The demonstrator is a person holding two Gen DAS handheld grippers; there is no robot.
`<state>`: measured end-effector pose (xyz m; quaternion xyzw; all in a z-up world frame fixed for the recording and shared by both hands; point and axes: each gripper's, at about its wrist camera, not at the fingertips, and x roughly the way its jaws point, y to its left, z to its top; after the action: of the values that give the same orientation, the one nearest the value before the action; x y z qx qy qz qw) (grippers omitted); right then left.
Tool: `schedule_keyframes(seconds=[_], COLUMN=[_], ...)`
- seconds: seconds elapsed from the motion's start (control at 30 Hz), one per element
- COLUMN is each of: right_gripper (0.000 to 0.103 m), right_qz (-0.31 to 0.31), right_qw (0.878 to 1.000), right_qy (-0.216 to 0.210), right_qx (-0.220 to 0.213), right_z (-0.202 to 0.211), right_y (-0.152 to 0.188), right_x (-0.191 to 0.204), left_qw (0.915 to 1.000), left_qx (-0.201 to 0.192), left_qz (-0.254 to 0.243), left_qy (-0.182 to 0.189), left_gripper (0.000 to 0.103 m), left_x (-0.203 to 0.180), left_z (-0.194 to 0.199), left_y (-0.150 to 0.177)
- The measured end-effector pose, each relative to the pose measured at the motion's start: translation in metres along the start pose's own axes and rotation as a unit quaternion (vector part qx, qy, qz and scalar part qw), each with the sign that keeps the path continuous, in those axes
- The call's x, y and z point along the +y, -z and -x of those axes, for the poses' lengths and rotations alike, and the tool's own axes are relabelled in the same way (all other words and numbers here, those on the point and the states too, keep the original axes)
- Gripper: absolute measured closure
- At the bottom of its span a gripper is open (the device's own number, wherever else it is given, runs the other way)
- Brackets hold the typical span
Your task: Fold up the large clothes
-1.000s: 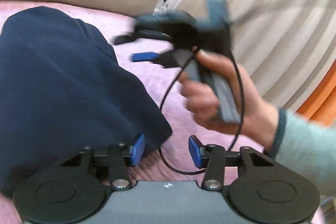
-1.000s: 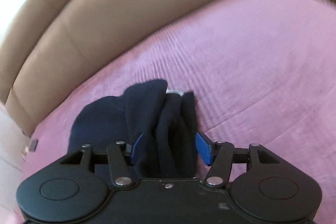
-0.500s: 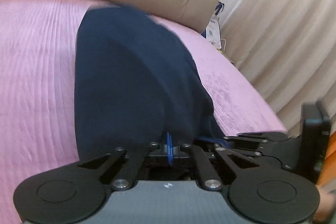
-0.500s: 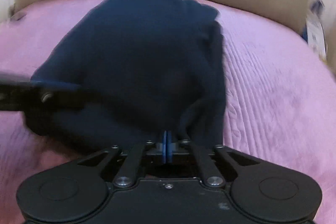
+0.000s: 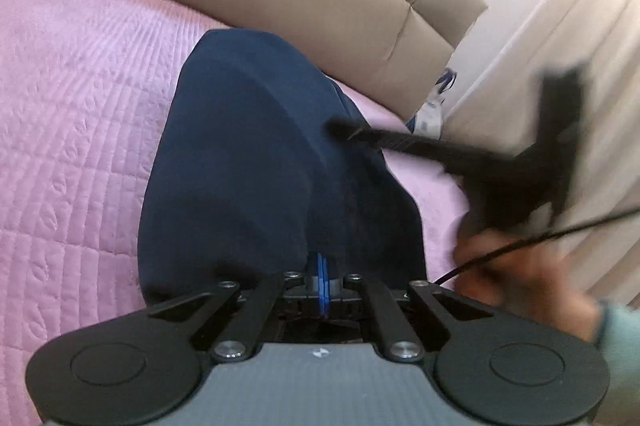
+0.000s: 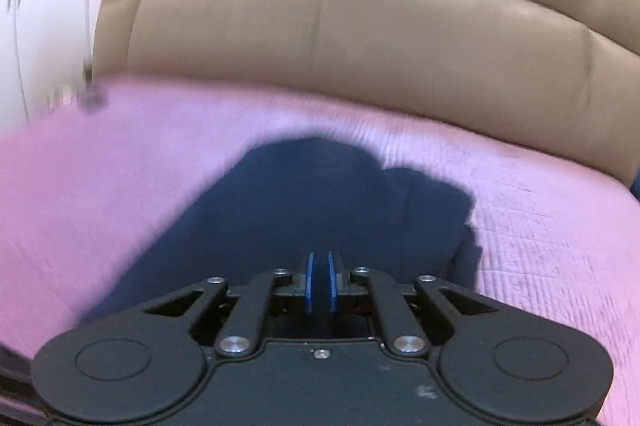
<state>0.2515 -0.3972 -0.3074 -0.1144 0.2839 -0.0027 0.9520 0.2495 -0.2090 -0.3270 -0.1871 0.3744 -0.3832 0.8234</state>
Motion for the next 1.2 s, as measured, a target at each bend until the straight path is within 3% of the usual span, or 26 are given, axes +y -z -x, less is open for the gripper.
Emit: schedule_keyframes(seconds=[0.07,0.13,0.17,0.2,0.27,0.4,0.5,0.6,0.7,0.73,0.8,0.87,0.93,0.97,1.0,1.03,1.07,1.1,1.2], right_gripper=[0.098,0.090,0.100,0.095,0.091,0.093,0.095,0.095,0.086,0.083,0.083,0.082,0.071,0.059,0.060,0.061,0.070,0.076,0.076], right_qz=[0.021,-0.022,-0.033,-0.045,-0.079,-0.079,-0.072,-0.089,-0.151,-0.174,-0.189,-0.158,-0.116,-0.088,-0.058,-0.025,-0.011,-0.019,-0.104], right_qw=[0.998,0.995,0.992,0.989,0.989,0.997,0.997,0.995,0.976,0.969,0.972,0.983,0.991,0.993,0.997,1.000,0.999,0.997,0.988], right_qy=[0.057,0.096,0.119,0.130,0.103,0.002,-0.017,0.038,0.152,0.167,0.141,0.080,0.005,-0.026,-0.027,-0.008,0.018,0.045,0.086], right_qx=[0.004,0.016,0.039,0.060,0.066,-0.015,-0.012,0.021,0.045,0.041,0.003,-0.043,-0.073,-0.071,-0.052,-0.007,0.033,0.063,0.072], right_z=[-0.024,-0.036,-0.045,-0.052,-0.050,-0.037,-0.072,-0.093,-0.086,-0.076,-0.060,-0.049,-0.047,-0.056,-0.069,-0.092,-0.113,-0.126,-0.118], right_y=[0.017,0.016,0.012,0.006,-0.013,-0.067,-0.081,-0.068,-0.052,-0.051,-0.063,-0.087,-0.101,-0.105,-0.106,-0.102,-0.094,-0.082,-0.066], right_x=[-0.007,-0.032,-0.043,-0.057,-0.069,-0.044,-0.030,-0.039,-0.081,-0.092,-0.096,-0.081,-0.051,-0.034,-0.019,-0.006,-0.002,-0.009,-0.043], left_qw=[0.9997,0.9997,0.9997,0.9996,0.9993,0.9976,0.9972,0.9957,0.9961,0.9965,0.9971,0.9970,0.9970,0.9969,0.9969,0.9970,0.9971,0.9967,0.9945], left_qx=[-0.001,0.001,0.000,0.001,0.002,-0.006,-0.012,-0.013,-0.007,-0.007,-0.007,-0.005,-0.002,0.002,0.010,0.017,0.028,0.041,0.078], left_qz=[0.014,0.000,-0.012,-0.023,-0.020,0.027,0.031,0.037,0.027,0.022,0.012,0.010,0.008,0.007,0.003,-0.003,-0.012,-0.022,-0.055], left_qy=[0.018,0.023,0.020,0.018,0.031,0.064,0.067,0.084,0.084,0.080,0.075,0.076,0.077,0.078,0.077,0.075,0.070,0.066,0.042], left_gripper=[0.100,0.100,0.100,0.100,0.100,0.100,0.100,0.100,0.100,0.100,0.100,0.100,0.100,0.100,0.100,0.100,0.100,0.100,0.099], left_x=[0.006,0.003,-0.001,-0.001,0.007,0.022,0.024,0.033,0.033,0.032,0.031,0.029,0.028,0.030,0.029,0.025,0.023,0.020,0.012], left_z=[0.000,-0.005,-0.004,-0.006,-0.007,-0.004,-0.002,-0.001,-0.003,-0.004,-0.006,-0.008,-0.009,-0.012,-0.014,-0.014,-0.016,-0.018,-0.027], left_y=[-0.001,0.001,0.003,0.002,0.000,0.005,0.005,0.007,0.007,0.007,0.007,0.008,0.009,0.009,0.010,0.013,0.014,0.017,0.022])
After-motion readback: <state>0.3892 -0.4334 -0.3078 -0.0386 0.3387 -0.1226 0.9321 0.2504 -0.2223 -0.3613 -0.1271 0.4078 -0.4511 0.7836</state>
